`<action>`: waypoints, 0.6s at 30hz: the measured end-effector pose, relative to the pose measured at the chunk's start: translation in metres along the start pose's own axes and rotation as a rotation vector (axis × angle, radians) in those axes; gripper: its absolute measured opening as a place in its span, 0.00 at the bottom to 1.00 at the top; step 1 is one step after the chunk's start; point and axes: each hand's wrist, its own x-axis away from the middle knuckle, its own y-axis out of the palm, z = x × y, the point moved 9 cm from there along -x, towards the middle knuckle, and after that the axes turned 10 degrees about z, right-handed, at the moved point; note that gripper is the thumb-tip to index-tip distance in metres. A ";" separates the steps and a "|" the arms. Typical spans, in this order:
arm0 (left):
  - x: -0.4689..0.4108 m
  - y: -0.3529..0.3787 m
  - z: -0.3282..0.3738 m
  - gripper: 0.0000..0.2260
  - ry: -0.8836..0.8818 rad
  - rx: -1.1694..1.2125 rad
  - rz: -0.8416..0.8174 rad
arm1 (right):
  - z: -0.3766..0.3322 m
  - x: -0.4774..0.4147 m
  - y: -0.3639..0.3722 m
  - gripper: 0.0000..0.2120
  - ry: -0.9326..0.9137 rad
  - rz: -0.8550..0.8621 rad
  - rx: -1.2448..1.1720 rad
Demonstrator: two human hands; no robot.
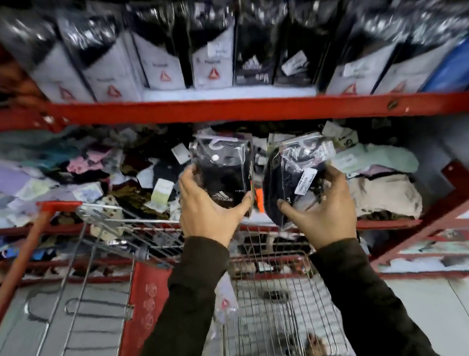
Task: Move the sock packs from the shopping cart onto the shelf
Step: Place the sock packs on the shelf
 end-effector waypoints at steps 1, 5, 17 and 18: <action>-0.012 -0.008 0.016 0.47 0.036 0.040 0.042 | -0.015 -0.013 -0.010 0.46 -0.028 0.053 -0.047; -0.049 -0.028 0.069 0.47 0.142 0.167 0.165 | -0.058 -0.051 -0.040 0.50 -0.087 0.194 -0.103; -0.144 0.040 0.150 0.43 0.251 0.334 0.171 | -0.090 -0.166 -0.011 0.57 -0.013 0.315 -0.321; -0.147 0.048 0.149 0.43 0.239 0.314 0.157 | -0.087 -0.171 -0.006 0.56 0.004 0.314 -0.291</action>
